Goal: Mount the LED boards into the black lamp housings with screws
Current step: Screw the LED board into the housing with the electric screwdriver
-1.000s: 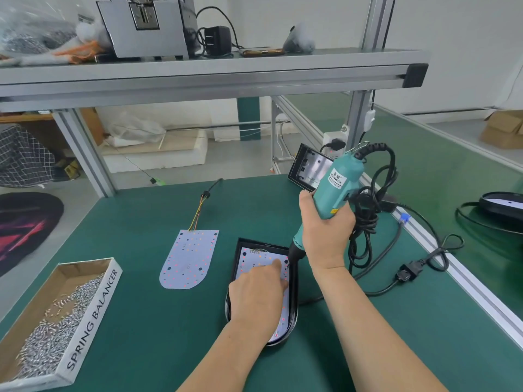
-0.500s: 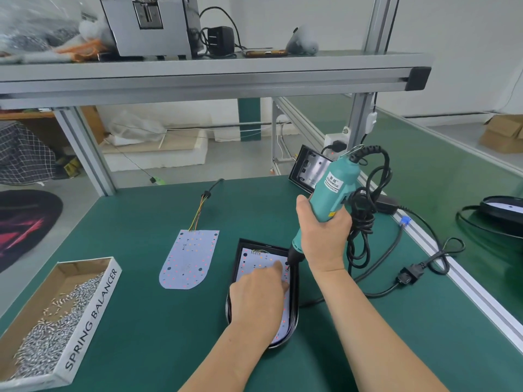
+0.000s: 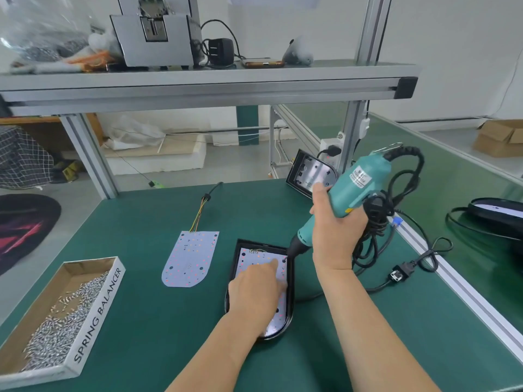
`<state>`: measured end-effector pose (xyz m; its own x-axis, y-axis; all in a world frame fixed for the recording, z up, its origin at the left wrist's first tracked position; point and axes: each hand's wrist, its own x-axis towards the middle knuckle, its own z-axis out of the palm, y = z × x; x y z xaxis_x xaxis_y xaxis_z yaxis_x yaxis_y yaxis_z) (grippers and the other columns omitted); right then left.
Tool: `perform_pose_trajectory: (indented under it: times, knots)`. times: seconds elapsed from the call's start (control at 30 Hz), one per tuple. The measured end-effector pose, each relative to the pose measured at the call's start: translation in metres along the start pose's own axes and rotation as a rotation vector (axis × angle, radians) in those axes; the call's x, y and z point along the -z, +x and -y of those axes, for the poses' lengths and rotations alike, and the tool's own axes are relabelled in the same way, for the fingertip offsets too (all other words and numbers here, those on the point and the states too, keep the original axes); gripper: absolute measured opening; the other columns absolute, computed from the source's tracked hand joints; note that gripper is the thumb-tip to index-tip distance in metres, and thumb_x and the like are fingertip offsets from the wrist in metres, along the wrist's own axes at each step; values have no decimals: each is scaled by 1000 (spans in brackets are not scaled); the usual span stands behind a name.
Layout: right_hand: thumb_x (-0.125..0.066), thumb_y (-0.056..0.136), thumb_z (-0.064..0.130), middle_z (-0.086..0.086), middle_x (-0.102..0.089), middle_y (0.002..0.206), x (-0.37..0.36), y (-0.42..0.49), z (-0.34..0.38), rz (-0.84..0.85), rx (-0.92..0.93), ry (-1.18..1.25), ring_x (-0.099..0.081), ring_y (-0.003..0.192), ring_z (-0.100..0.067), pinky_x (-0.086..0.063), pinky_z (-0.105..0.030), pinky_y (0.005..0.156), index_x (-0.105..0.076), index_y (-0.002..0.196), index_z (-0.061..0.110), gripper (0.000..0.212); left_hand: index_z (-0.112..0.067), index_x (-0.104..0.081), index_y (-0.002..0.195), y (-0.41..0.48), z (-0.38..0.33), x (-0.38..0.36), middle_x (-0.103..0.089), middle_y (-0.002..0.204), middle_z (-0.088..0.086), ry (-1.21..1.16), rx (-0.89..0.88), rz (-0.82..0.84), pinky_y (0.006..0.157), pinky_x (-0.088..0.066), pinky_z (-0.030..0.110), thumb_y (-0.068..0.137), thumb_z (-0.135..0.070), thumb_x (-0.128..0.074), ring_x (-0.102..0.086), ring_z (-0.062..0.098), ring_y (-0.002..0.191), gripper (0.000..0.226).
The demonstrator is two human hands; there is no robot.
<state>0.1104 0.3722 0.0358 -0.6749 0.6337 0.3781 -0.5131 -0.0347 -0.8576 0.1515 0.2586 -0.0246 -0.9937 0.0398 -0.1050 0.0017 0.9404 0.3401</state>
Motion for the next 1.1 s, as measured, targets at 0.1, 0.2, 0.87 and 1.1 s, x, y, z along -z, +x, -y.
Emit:
perform_pose_trajectory:
  times: [0.1, 0.2, 0.87, 1.1]
  knots:
    - [-75, 74, 41, 0, -58, 61, 8, -5, 9, -109, -67, 72, -55, 57, -14, -47, -25, 55, -57, 72, 21, 26, -12, -57, 127, -6, 9, 12, -67, 121, 10, -327, 26, 64, 87, -48, 35, 105, -24, -37, -61, 32, 113, 32]
    - [-77, 76, 36, 7, -60, 60, 15, -12, 14, -187, -141, 166, -57, 55, -10, -47, -20, 54, -57, 77, 18, 26, -2, -56, 127, -13, 20, 28, -63, 94, 14, -1040, 235, 150, 67, -52, 30, 98, 5, -36, -63, 24, 74, 36]
    - [-73, 82, 24, 6, -53, 53, 9, -46, 53, -166, -154, 318, -49, 50, -10, -42, -19, 52, -54, 71, 20, 22, 9, -66, 92, -47, 35, 36, -70, 71, 15, -1837, 351, 188, 55, -56, 16, 95, 2, -60, -72, 17, 61, 10]
    - [-72, 83, 21, 6, -53, 53, 9, -47, 55, -157, -150, 330, -49, 50, -10, -43, -20, 51, -55, 71, 21, 21, 10, -65, 88, -49, 31, 37, -67, 67, 15, -1880, 383, 210, 49, -54, 15, 95, 3, -60, -69, 16, 55, 11]
